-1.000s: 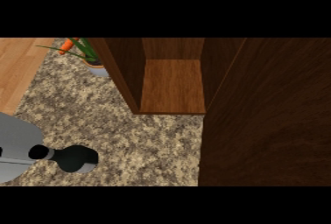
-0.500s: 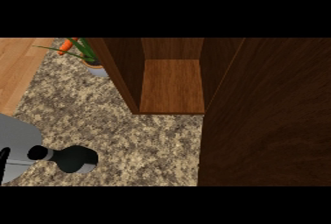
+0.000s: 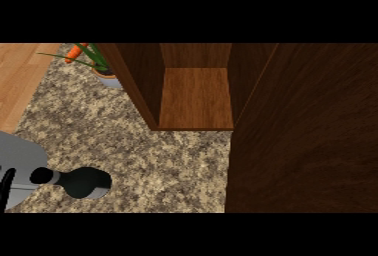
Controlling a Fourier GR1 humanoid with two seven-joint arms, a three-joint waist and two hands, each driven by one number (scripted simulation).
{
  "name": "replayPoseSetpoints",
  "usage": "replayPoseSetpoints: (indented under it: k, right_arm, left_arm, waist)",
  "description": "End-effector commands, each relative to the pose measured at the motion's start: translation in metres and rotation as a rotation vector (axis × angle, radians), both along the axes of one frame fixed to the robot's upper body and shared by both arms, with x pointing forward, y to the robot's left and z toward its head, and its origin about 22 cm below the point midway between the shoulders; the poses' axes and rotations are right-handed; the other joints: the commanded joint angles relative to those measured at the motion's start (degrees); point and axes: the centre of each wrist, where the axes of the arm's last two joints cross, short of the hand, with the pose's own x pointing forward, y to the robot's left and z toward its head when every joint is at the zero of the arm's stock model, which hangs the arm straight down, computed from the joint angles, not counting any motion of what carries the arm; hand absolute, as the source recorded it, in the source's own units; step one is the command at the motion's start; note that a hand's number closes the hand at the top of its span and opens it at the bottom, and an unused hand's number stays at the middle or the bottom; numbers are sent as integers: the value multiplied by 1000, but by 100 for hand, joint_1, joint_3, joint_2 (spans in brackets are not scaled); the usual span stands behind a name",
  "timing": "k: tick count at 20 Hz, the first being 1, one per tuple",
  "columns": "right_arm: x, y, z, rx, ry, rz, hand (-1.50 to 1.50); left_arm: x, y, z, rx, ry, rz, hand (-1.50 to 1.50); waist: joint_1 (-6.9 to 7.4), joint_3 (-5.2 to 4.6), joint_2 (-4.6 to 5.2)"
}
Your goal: Pick up the wine, place it into the cabinet and close the cabinet
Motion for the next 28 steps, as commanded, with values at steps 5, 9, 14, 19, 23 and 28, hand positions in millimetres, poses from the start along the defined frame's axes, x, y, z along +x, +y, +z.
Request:
replayPoseSetpoints:
  k: [5,9,14,19,23,28]
  right_arm:
    - [-37,-2,21,38,-48,57,-150]
    - [-34,3,17,58,-59,52,-150]
    - [-34,6,16,72,-51,48,-150]
    - [-34,-9,23,44,-54,70,-150]
    - [-42,0,15,47,-71,47,-150]
    - [-31,-5,21,46,-66,33,-150]
  left_arm:
    - [-7,15,-25,16,15,66,-150]
    - [17,15,-57,9,15,62,-150]
    - [35,30,-81,-3,36,62,-150]
    - [24,42,-75,26,25,27,-150]
    - [22,21,-110,-13,32,-11,-150]
    - [11,19,-122,-22,23,6,-150]
  waist:
    - [-1,3,2]
    - [-18,2,8]
    - [-45,-1,9]
    - [-22,3,5]
    - [-37,3,4]
    - [5,4,7]
